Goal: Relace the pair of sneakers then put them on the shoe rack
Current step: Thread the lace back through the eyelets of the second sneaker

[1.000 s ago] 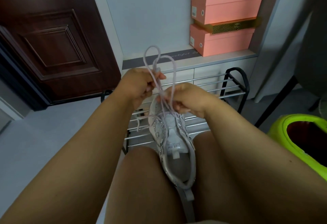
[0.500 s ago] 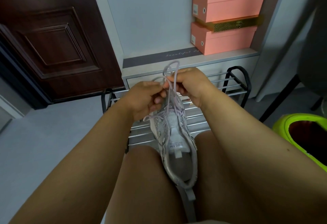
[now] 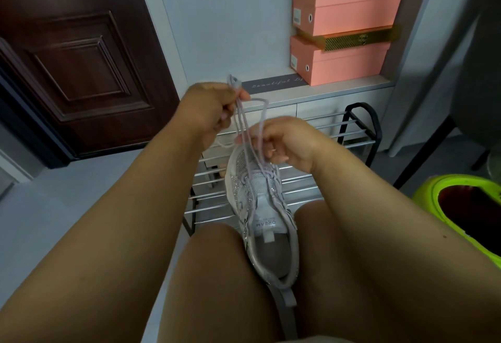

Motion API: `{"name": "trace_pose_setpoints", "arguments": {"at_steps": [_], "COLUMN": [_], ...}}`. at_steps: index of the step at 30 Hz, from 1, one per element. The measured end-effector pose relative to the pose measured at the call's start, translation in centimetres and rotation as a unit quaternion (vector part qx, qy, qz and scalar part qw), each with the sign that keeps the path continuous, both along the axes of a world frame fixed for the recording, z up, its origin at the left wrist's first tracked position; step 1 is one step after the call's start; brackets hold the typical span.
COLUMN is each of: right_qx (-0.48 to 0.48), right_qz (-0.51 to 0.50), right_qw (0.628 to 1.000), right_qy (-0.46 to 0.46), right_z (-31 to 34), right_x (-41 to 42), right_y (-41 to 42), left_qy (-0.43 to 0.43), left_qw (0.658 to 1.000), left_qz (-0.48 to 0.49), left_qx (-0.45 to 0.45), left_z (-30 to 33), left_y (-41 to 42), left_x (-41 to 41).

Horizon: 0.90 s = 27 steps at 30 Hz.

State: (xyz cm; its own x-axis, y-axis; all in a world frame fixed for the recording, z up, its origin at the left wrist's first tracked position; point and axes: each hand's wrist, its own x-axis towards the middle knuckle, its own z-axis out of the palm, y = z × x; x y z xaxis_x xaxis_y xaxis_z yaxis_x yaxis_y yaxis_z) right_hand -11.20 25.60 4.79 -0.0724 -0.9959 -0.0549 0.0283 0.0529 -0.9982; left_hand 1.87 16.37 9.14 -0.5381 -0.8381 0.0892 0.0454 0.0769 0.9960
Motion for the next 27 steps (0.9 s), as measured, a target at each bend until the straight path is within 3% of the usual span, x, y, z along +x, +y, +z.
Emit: {"name": "trace_pose_setpoints", "arguments": {"at_steps": [2, 4, 7, 11, 15, 20, 23, 25, 27], "right_qx": [0.0, -0.015, -0.043, -0.058, -0.061, -0.057, -0.031, -0.003, 0.047], "right_qz": [0.009, -0.044, -0.085, -0.116, -0.104, -0.1, -0.102, -0.082, -0.041], "right_qw": [0.993, 0.985, 0.986, 0.984, 0.983, 0.982, 0.982, 0.972, 0.953], "right_qy": [0.114, 0.165, 0.136, 0.121, 0.136, 0.15, 0.159, 0.222, 0.295], "right_z": [-0.8, -1.1, -1.2, -1.4, -1.6, -0.5, 0.6, 1.6, 2.7], "right_x": [0.6, 1.0, 0.9, 0.8, 1.0, 0.4, -0.2, -0.4, -0.5], "right_y": [0.4, 0.3, -0.3, -0.7, -0.3, 0.3, 0.5, 0.6, 0.7], "left_qy": [0.005, 0.019, 0.019, -0.051, -0.086, -0.014, -0.065, -0.143, -0.187], "left_qw": [1.0, 1.0, 1.0, 0.998, 0.995, 0.997, 0.993, 0.985, 0.967], "left_qz": [0.018, 0.021, -0.013, -0.039, -0.052, -0.008, 0.034, 0.093, 0.143], "left_qx": [0.003, 0.009, 0.012, 0.009, 0.0, 0.08, 0.087, 0.035, -0.096], "left_z": [0.4, 0.2, -0.9, -2.8, -4.0, -3.9, -3.4, -3.1, -2.9], "left_y": [-0.4, -0.3, 0.2, 0.9, 1.9, 2.1, 1.9, 1.8, 2.0], "left_x": [-0.3, -0.5, -0.4, 0.2, 0.9, 1.4, 1.8, 2.1, 2.3]}}
